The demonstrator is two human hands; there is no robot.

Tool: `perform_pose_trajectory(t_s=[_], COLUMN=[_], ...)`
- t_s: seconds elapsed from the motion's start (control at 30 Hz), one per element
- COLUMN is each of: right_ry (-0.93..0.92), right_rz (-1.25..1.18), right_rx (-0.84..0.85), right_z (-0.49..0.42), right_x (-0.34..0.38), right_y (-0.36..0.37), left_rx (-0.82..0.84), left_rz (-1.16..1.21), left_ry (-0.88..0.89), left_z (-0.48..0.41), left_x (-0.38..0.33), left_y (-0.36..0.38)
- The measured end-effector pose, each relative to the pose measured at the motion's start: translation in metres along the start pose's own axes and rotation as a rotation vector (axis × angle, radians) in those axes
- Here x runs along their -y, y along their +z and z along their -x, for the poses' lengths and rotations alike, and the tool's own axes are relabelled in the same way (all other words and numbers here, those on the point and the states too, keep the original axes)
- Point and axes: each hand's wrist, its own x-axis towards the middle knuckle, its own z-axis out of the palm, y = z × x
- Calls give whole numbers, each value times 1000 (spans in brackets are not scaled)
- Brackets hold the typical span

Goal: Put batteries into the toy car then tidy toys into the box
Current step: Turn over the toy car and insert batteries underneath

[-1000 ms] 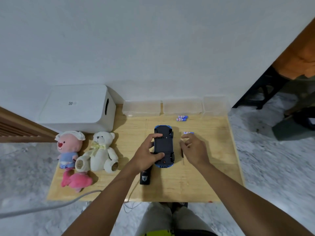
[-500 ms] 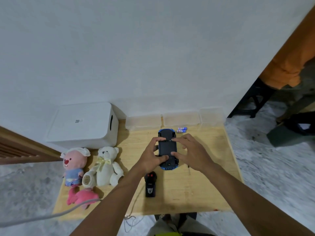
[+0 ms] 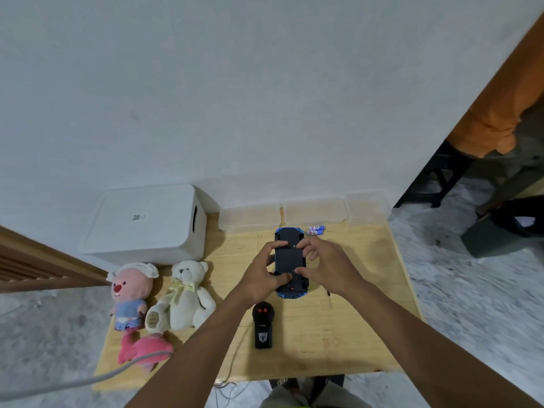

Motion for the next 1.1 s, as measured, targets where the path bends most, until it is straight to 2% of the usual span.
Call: perform_pose_trajectory(t_s=[0.3, 0.7, 0.87, 1.1], right_ry=[-36, -158, -100, 130], right_rz=[39, 283, 271, 375], right_rx=[5, -135, -180, -1], right_z=[-11, -3, 2, 40], right_x=[7, 13, -14, -101], right_y=[5, -14, -38, -54], left_rx=[-2, 20, 6, -4], left_rz=[-15, -27, -22, -9], left_ry=[31, 59, 17, -11], left_z=[-3, -15, -17, -14], left_x=[0, -6, -1, 9], left_y=[-10, -8, -5, 1])
